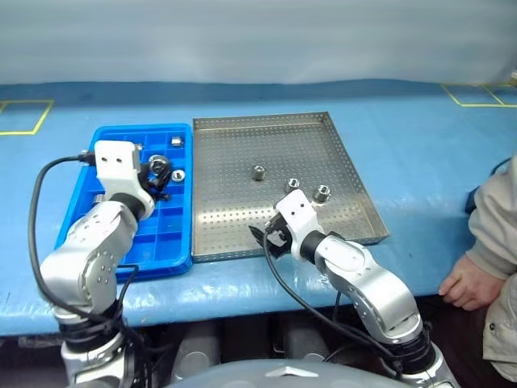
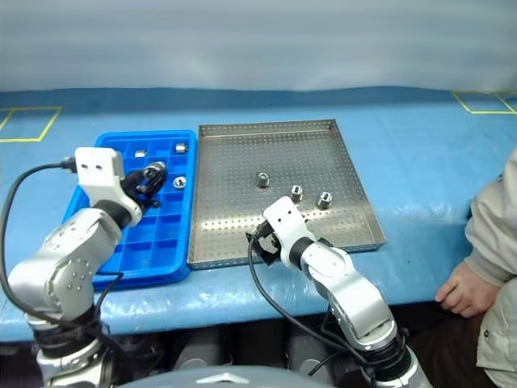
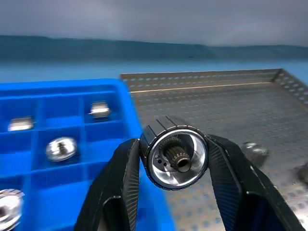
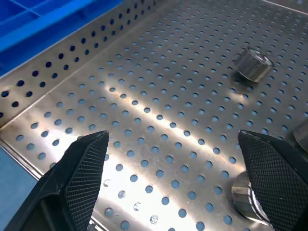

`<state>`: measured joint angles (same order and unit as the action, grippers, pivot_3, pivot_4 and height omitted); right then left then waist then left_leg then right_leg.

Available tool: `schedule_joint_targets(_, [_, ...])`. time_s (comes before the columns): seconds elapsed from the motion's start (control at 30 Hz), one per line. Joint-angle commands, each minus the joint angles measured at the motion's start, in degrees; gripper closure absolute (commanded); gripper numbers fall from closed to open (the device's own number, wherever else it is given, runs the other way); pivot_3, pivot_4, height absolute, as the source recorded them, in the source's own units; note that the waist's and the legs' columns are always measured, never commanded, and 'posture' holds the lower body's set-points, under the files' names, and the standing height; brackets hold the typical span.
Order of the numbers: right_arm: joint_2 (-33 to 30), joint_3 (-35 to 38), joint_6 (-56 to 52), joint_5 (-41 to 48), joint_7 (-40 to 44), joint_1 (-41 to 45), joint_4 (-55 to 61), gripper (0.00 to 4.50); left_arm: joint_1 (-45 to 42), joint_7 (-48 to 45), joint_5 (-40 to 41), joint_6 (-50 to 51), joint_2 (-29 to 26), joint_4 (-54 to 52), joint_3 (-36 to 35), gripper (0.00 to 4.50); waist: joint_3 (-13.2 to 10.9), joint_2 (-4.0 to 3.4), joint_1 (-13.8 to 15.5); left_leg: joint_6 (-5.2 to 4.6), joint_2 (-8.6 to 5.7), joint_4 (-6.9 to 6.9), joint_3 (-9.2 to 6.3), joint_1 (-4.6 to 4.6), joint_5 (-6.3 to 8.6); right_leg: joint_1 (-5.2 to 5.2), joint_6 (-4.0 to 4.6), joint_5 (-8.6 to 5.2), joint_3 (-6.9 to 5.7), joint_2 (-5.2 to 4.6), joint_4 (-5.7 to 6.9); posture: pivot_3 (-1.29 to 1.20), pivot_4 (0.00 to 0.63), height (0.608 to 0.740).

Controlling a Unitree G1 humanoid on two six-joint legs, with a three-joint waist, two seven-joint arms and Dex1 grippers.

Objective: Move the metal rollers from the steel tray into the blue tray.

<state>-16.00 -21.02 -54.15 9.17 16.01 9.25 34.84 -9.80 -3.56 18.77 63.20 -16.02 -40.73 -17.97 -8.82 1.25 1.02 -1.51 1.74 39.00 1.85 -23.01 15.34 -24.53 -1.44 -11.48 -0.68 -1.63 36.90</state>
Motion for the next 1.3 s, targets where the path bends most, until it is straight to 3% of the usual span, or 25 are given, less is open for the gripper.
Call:
schedule_joint_targets(0.03, [0.63, -0.81, 1.56, 0.13, 0.78, 1.57, 0.01, 0.00, 4.72, 0.65, -1.79, -4.22, 0.62, -3.34, 1.13, 2.70, 0.00, 0.01, 0.69, -0.02, 0.03, 0.05, 0.00, 0.00, -0.01, 0.02, -0.03, -0.02, -0.01, -0.06, 0.01, 0.14, 0.150, 0.740])
schedule_joint_targets(0.33, [0.80, -2.17, 1.94, 0.04, 1.79, 1.96, -0.54, 0.00, 11.11, 8.10, -11.08, -9.60, 2.00, 1.36, 2.55, 2.70, 0.01, 0.05, 1.53, -0.13, 0.01, 0.12, 0.02, -0.01, -0.07, 0.04, -0.11, 0.04, -0.01, -0.11, 0.02, 0.14, 0.150, 0.740])
schedule_joint_targets(0.63, [1.73, -0.77, 4.91, 5.15, 5.97, -0.26, 2.36, 0.00, 9.99, 8.09, -10.20, -7.56, 5.01, 5.04, 0.48, 2.70, 0.01, 0.06, 1.28, -0.15, 0.02, 0.09, 0.00, -0.06, -0.05, 0.01, -0.10, 0.03, -0.03, -0.10, -0.02, 0.11, 0.150, 0.740])
schedule_joint_targets(0.9, [1.07, -0.09, 5.16, 4.83, 4.39, -0.80, 2.78, 0.00, 5.73, 6.66, -7.84, -6.35, 6.33, 4.12, -0.97, 0.04, 0.01, 0.07, 1.06, -0.15, 0.03, 0.11, 0.00, -0.05, -0.05, 0.01, -0.10, 0.03, -0.05, -0.10, -0.01, 0.07, 0.150, 0.740])
schedule_joint_targets(1.03, [0.94, 1.29, 4.94, 4.90, 3.60, -1.53, 3.56, 0.00, 0.51, -5.02, 5.71, -6.57, 7.17, 1.02, -0.90, 0.01, 0.02, 0.08, 1.09, -0.15, 0.03, 0.13, -0.01, -0.09, -0.06, 0.00, -0.10, 0.03, -0.07, -0.11, -0.01, 0.04, 0.150, 0.740])
schedule_joint_targets(1.13, [0.82, 2.27, 4.72, 4.88, 2.75, -2.27, 4.07, 0.00, -4.19, -9.18, 13.84, -0.36, 6.70, 3.56, -0.53, 0.01, 0.02, 0.08, 0.56, -0.16, -0.02, 0.14, 0.00, -0.13, -0.05, 0.00, -0.11, 0.04, -0.05, -0.15, -0.04, 0.02, 0.150, 0.740])
schedule_joint_targets(1.3, [0.65, 2.76, 4.66, 4.34, 1.63, -2.85, 4.03, 0.00, -11.89, -11.61, 15.52, 4.28, 4.60, 13.59, 6.40, 0.01, 0.02, 0.08, -0.37, -0.16, -0.15, 0.14, 0.00, -0.09, -0.05, 0.01, -0.13, 0.05, -0.04, 0.00, -0.01, 0.00, 0.150, 0.740])
